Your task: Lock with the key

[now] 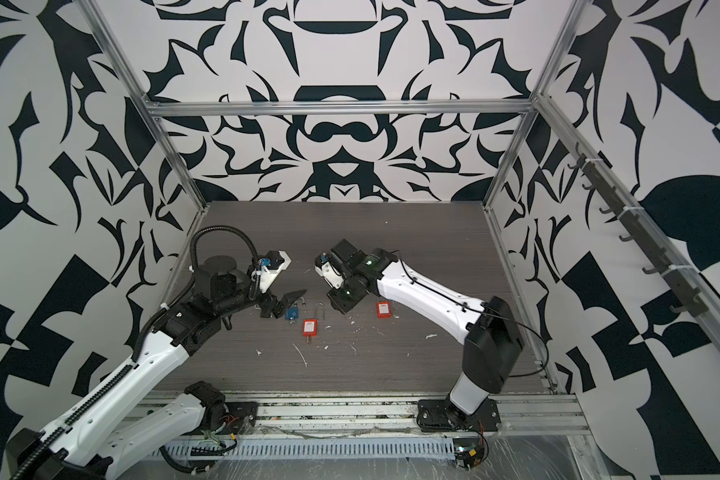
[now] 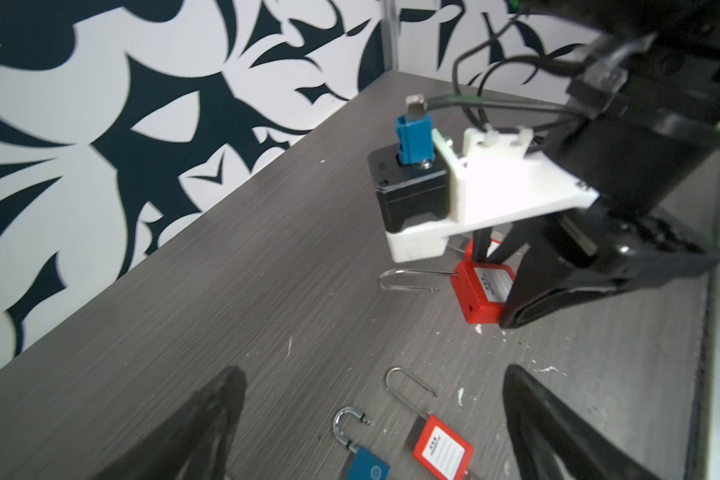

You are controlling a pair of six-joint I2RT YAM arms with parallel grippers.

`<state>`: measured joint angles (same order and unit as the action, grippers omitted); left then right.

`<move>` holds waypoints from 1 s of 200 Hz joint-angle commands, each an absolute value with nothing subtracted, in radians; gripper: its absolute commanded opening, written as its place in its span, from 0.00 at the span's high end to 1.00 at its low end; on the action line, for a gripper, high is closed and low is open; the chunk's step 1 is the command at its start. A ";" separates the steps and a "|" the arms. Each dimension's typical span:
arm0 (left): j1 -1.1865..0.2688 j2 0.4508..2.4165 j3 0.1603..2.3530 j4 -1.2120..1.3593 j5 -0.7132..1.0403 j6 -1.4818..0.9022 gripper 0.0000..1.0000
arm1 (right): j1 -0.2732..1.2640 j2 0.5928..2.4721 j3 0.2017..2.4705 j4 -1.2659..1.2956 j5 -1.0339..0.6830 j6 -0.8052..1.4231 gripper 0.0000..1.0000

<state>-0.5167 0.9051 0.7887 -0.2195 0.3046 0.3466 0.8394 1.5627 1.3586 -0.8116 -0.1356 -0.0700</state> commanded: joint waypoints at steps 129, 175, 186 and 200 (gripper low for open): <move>-0.460 1.070 0.847 -0.210 0.946 0.566 0.39 | 0.839 1.293 1.248 -0.814 -0.269 -0.649 0.81; -0.492 1.107 0.825 -0.191 0.905 0.608 0.45 | 0.839 1.319 1.283 -0.832 -0.287 -0.639 0.82; -0.492 1.118 0.821 -0.173 0.908 0.607 0.47 | 0.839 1.325 1.289 -0.832 -0.288 -0.641 0.82; -0.491 1.131 0.825 -0.163 0.913 0.606 0.50 | 0.839 1.330 1.296 -0.827 -0.289 -0.645 0.83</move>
